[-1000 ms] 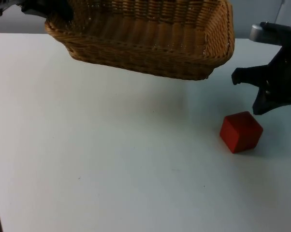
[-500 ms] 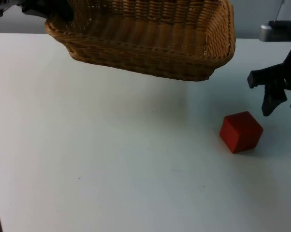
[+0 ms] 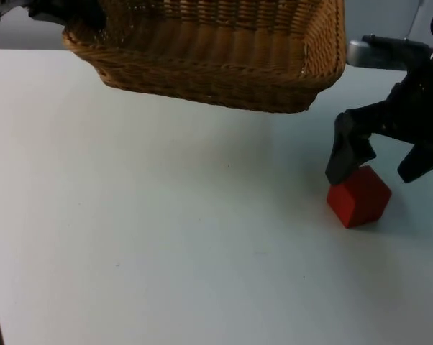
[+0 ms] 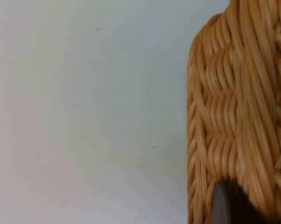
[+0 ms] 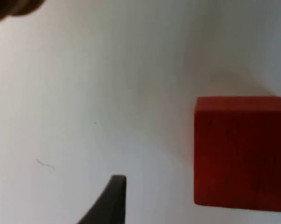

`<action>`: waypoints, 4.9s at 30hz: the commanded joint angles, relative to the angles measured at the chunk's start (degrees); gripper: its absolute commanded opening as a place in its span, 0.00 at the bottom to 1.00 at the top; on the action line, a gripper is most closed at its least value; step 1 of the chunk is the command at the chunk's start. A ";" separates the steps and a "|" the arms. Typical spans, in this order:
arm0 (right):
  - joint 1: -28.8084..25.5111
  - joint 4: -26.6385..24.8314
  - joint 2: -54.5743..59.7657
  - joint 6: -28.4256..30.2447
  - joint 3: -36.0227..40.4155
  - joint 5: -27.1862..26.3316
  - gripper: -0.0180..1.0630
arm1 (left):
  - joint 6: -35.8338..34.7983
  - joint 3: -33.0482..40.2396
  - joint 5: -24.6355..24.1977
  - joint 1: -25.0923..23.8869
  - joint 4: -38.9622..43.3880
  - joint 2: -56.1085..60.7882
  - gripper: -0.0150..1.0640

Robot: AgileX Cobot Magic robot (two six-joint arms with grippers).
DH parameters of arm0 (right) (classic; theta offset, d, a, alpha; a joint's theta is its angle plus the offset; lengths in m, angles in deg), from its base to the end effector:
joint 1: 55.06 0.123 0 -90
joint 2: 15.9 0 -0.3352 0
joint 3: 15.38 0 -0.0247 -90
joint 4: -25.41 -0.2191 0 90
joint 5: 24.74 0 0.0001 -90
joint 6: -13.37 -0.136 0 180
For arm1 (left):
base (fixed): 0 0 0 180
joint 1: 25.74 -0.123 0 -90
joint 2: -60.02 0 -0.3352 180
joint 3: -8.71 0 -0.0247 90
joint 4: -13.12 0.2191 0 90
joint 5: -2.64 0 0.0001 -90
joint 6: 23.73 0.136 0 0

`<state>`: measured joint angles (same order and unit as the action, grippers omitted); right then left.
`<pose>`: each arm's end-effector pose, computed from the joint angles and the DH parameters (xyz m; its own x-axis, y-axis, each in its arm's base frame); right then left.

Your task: Pick up the basket with the left hand and place the cube into the basket with the right hand.

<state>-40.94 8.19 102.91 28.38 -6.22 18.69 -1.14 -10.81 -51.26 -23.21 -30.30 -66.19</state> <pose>0.3543 0.1177 0.1702 -0.9435 -0.2783 -0.1801 -0.3114 0.9304 0.1933 0.4649 -0.0962 0.2547 -0.9072 -0.0549 -0.4171 0.1986 0.8182 -0.5395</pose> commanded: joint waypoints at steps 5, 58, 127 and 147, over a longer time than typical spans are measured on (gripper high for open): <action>2.97 -0.87 2.37 1.89 -0.26 -3.78 0.99 | -0.27 -0.01 -1.51 0.48 -3.83 0.51 0.01; 4.32 36.63 -17.00 -33.69 -17.63 -6.39 0.02 | -0.27 -0.01 -1.75 0.48 -3.73 0.51 0.01; -23.89 9.56 -15.95 -12.04 -28.96 3.90 0.02 | -0.27 -0.01 -1.58 0.48 -4.01 0.51 0.01; -24.73 6.56 -16.05 -6.98 -28.96 3.34 0.02 | 1.44 -0.01 -4.81 3.09 -5.23 -5.23 0.01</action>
<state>-65.34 15.36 87.74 20.70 -34.90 23.15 -0.18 -10.81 -54.62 -21.53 -32.43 -70.00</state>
